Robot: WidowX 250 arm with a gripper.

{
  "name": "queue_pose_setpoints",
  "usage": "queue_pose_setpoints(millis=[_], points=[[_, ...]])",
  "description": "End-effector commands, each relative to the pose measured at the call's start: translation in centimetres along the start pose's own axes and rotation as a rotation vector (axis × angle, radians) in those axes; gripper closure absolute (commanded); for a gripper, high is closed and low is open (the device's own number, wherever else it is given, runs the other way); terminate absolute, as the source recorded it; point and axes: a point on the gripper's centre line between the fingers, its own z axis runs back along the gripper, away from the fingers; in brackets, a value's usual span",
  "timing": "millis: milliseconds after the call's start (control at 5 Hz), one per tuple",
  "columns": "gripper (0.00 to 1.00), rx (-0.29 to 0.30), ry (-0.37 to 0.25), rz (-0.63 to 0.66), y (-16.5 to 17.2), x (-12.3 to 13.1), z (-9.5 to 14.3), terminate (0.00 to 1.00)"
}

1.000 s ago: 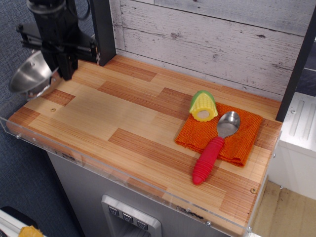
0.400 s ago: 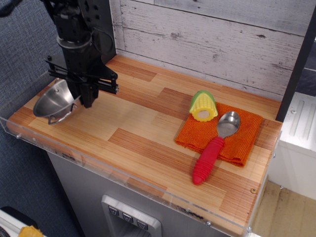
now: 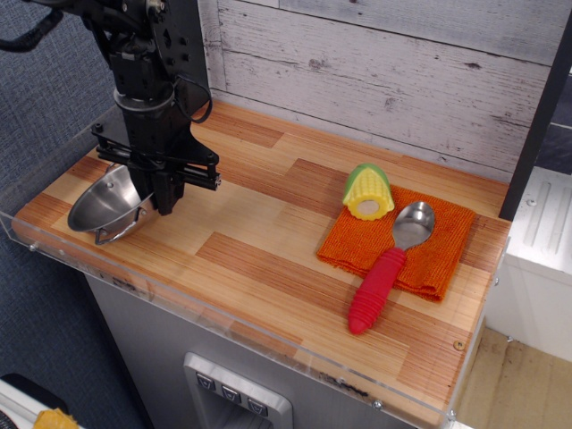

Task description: Move the vessel to the left edge of the table

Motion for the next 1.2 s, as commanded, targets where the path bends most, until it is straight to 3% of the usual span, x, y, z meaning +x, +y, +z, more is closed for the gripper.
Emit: queue_pose_setpoints(millis=[0, 600, 800, 1000], points=[[0.00, 0.050, -0.006, 0.068, 0.1, -1.1, 0.7, 0.00], [0.00, 0.094, -0.008, 0.081, -0.4, -0.9, 1.3, 0.00], [0.00, 0.012, -0.121, 0.082, -0.5, -0.5, 2.5, 0.00], [0.00, -0.041, -0.318, 0.087, -0.5, 0.8, 6.8, 0.00]])
